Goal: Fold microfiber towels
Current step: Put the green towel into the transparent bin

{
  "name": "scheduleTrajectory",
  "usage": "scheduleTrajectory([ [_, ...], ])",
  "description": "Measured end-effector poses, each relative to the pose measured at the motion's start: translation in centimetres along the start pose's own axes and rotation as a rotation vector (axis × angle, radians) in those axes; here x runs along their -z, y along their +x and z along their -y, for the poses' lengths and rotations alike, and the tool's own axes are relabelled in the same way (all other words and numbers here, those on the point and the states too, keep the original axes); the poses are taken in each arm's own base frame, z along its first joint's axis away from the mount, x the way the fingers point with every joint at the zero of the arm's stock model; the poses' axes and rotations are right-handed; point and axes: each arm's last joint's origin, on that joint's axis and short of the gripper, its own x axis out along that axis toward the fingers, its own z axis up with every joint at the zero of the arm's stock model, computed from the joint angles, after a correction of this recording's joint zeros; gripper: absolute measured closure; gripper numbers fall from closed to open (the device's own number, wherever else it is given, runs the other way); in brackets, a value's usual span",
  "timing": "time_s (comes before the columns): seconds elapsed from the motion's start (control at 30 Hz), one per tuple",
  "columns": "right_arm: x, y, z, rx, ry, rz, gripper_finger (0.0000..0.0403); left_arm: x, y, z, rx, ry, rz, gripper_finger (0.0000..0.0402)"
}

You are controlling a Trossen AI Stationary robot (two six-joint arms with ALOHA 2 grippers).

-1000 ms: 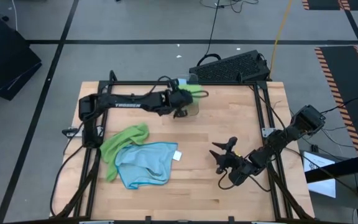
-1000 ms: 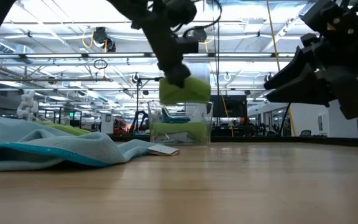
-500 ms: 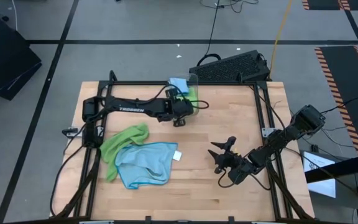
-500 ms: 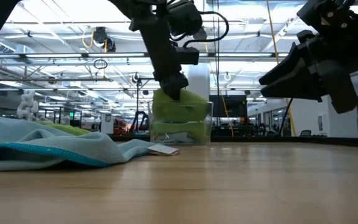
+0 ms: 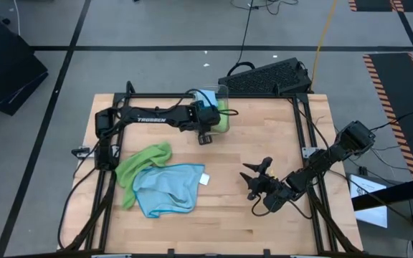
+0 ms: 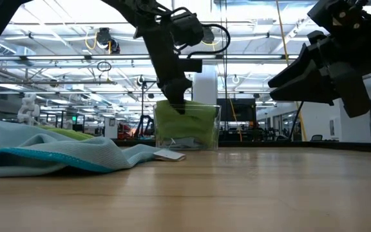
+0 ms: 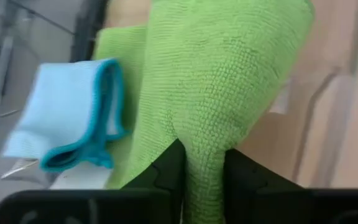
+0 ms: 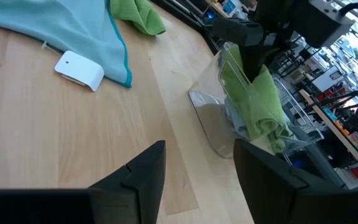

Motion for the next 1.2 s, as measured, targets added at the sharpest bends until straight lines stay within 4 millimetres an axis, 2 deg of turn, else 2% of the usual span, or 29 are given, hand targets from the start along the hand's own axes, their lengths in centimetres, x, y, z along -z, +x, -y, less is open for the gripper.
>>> scheduleTrajectory([
  [0.3,0.0,0.0,0.0,0.0,-0.004,0.0,0.0223,0.0,0.0,0.2,0.151,0.002,0.019,0.0256],
  [0.67,0.0,0.0,0.0,-0.001,-0.004,0.0,0.0223,0.0,0.0,0.4,0.208,0.0,0.027,0.0142],
  [0.8,0.0,0.0,0.0,-0.001,-0.004,0.0,0.0223,0.0,-0.5,0.2,0.207,0.007,0.037,0.0112],
  [1.03,0.0,0.0,0.0,-0.001,-0.005,-0.001,0.0223,-0.3,-3.3,-0.8,0.192,-0.003,0.103,0.009],
  [1.2,0.0,0.0,0.0,-0.001,-0.01,-0.001,0.0223,-1.2,-5.0,-1.5,0.172,-0.052,0.217,0.0114],
])
